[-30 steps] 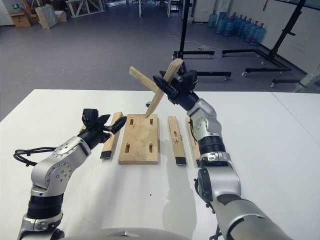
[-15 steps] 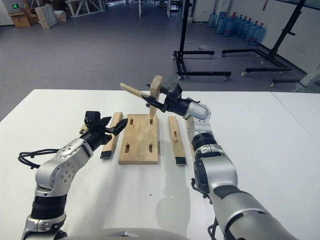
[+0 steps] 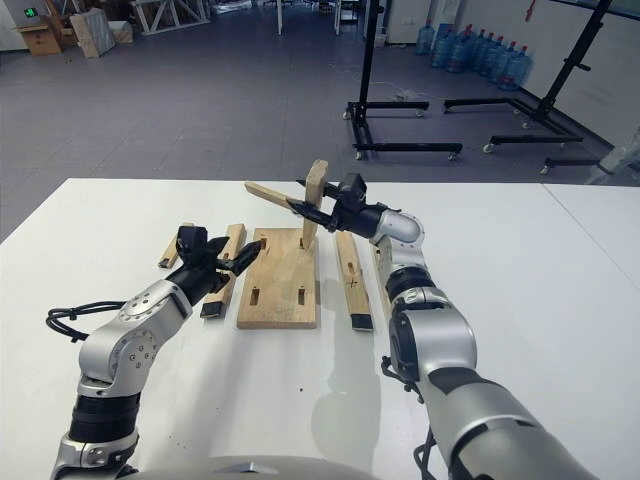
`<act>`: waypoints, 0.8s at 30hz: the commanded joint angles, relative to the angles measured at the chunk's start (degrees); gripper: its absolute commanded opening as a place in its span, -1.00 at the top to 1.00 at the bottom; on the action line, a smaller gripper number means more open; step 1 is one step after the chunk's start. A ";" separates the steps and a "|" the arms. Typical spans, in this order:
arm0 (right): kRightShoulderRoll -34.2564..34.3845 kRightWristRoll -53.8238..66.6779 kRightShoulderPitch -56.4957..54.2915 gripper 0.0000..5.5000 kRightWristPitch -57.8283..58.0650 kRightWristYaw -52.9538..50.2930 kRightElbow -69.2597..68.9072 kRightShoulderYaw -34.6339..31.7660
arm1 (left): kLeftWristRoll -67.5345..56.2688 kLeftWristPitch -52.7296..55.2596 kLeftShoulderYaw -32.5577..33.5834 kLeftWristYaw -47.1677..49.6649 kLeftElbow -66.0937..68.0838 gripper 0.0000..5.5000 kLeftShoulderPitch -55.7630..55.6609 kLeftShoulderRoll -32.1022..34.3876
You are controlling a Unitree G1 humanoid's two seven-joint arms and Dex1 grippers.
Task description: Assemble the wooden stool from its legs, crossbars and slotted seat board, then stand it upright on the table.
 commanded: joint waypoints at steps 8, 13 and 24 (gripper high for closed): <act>1.62 -2.27 -1.98 0.25 -3.23 -1.81 0.49 -0.58 | 1.03 -0.03 -0.36 -0.67 0.25 -0.55 0.88 -0.45; 1.85 -4.90 -0.71 0.25 -4.03 -3.53 1.69 0.35 | 1.20 0.03 -0.51 -0.67 0.12 -0.55 1.27 -0.58; 2.59 -5.46 1.05 0.25 -2.29 -1.43 2.15 0.35 | 1.54 0.07 -0.88 -0.43 -0.19 -0.55 2.00 -1.14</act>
